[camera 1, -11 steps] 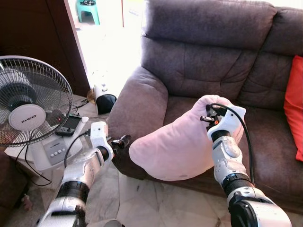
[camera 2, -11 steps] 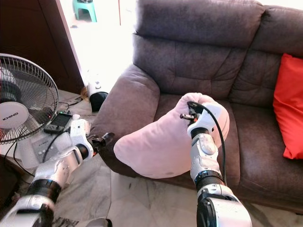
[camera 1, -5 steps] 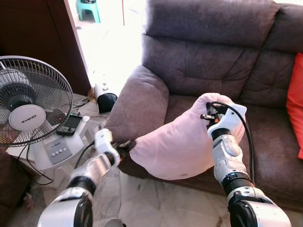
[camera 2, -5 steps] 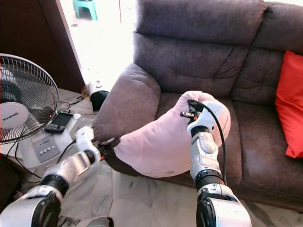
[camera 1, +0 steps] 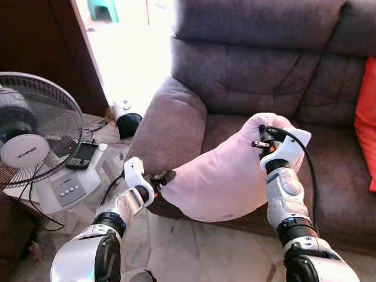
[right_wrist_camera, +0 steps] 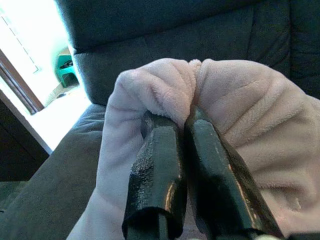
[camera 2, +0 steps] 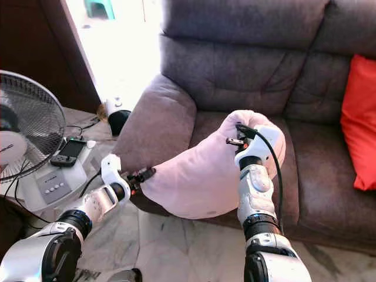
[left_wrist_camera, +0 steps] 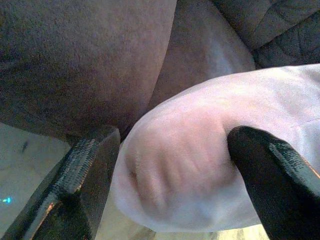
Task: Move the pillow to the sofa from floor
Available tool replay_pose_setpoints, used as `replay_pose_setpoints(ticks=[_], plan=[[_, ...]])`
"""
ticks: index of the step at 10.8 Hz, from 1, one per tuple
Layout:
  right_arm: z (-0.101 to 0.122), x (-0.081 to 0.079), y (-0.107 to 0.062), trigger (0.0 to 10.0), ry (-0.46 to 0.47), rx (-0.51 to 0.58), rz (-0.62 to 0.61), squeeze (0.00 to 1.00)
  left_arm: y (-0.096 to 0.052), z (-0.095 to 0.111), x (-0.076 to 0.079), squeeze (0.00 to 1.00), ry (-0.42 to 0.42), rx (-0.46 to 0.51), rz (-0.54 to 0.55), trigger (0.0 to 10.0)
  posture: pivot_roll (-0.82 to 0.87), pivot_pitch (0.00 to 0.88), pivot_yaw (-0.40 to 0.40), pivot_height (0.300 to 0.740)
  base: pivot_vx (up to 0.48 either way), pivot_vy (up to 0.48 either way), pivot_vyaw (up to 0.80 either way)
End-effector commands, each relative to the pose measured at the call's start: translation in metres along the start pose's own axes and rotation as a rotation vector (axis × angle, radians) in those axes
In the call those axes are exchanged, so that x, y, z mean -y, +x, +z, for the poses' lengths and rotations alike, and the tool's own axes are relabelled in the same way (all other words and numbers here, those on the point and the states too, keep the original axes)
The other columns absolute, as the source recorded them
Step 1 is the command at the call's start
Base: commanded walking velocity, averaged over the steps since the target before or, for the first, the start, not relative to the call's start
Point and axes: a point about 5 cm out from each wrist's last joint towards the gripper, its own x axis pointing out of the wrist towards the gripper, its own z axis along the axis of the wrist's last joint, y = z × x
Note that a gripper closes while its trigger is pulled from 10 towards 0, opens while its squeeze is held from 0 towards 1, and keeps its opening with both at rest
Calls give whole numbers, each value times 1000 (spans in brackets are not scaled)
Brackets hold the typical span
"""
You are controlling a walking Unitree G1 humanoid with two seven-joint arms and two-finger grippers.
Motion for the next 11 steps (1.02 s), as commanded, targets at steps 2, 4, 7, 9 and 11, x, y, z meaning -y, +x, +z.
replay_pose_setpoints(ticks=[2, 4, 7, 9, 11], plan=[[-10, 5, -9, 10000, 13, -46, -22, 0, 0, -3, -4, 0, -13, -23, 42, 10000, 49, 159, 7, 740, 0, 0, 0], [-7, 8, -14, 10000, 6, -33, -26, 0, 1, -2, -2, 0, -31, -12, 35, 10000, 15, 168, 9, 740, 0, 0, 0], [-5, 15, -21, 10000, -8, -33, -42, 0, 4, 3, 6, 0, -144, 8, 9, 10000, -29, 186, 5, 740, 0, 0, 0], [-3, 16, -24, 10000, -9, -36, -47, 0, 7, 0, 11, 0, -133, -13, -2, 10000, -39, 190, 1, 740, 0, 0, 0], [-2, 16, -25, 10000, -10, -42, -44, 0, 7, 0, 13, 0, -195, -15, -9, 4588, -40, 193, -6, 740, 0, 0, 0]])
